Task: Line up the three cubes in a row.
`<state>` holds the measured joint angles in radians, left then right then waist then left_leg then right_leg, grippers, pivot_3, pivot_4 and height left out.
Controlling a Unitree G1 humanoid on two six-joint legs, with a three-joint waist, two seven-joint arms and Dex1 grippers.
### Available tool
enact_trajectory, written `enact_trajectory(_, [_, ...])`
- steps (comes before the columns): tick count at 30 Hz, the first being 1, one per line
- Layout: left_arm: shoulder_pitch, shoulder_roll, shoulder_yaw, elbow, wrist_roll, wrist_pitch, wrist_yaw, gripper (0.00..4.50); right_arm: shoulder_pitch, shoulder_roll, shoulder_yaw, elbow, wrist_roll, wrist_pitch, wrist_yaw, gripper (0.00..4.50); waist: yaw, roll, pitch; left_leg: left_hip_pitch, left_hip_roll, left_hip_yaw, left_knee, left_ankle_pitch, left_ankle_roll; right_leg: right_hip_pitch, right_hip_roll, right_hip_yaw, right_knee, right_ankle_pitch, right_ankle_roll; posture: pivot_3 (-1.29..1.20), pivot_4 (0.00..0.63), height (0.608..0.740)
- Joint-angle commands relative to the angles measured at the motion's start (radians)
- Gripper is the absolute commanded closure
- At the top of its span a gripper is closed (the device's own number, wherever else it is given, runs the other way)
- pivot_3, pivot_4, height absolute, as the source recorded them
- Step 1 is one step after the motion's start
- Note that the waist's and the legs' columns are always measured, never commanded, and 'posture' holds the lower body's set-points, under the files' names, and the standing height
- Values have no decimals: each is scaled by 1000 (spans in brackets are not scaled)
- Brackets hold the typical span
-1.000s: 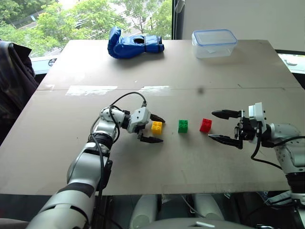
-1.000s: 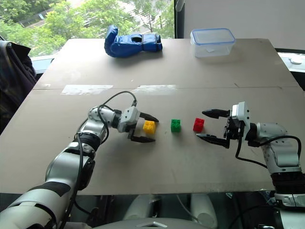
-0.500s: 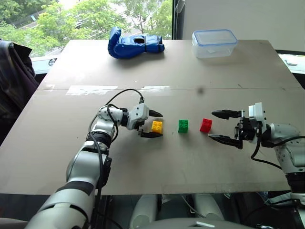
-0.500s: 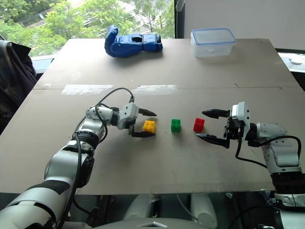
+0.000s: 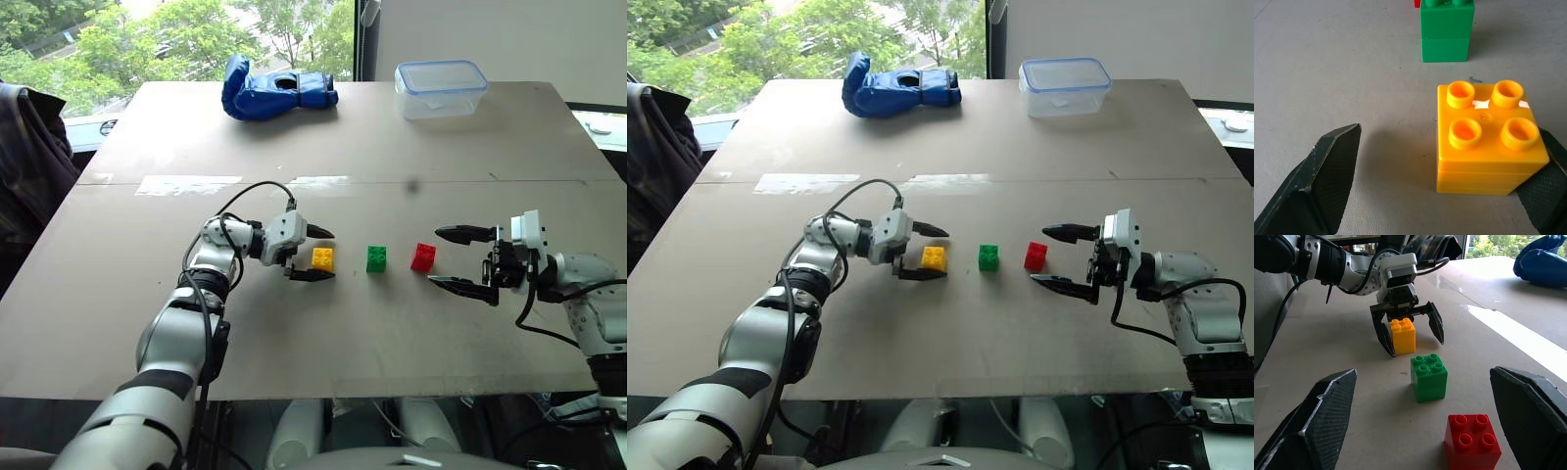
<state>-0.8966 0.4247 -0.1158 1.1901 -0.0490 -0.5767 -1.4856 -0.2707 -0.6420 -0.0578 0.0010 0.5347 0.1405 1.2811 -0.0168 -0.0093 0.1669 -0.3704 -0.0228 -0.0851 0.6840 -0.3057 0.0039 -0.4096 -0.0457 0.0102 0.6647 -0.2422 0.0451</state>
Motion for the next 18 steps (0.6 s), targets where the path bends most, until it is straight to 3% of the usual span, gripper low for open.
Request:
enact_trajectory(1, [-8,7,24,4,1,-14,5,54,-6,-1,-16,-29,8,-18,7,0,0,0,0,0,0,0,0,0,0,0,0,0,0,0,0,0,150,740])
enact_trajectory(14, [-31,5,104,-108,-107,40,-112,54,0,-7,-14,-26,2,-18,14,0,0,0,0,-1,0,0,0,0,0,0,0,0,0,0,0,0,150,740])
enact_trajectory(18, [11,62,68,-310,-221,165,-129,54,-9,-12,-7,1,-17,-14,12,0,-3,0,0,-1,0,0,0,0,-1,-1,0,0,0,0,0,0,150,740])
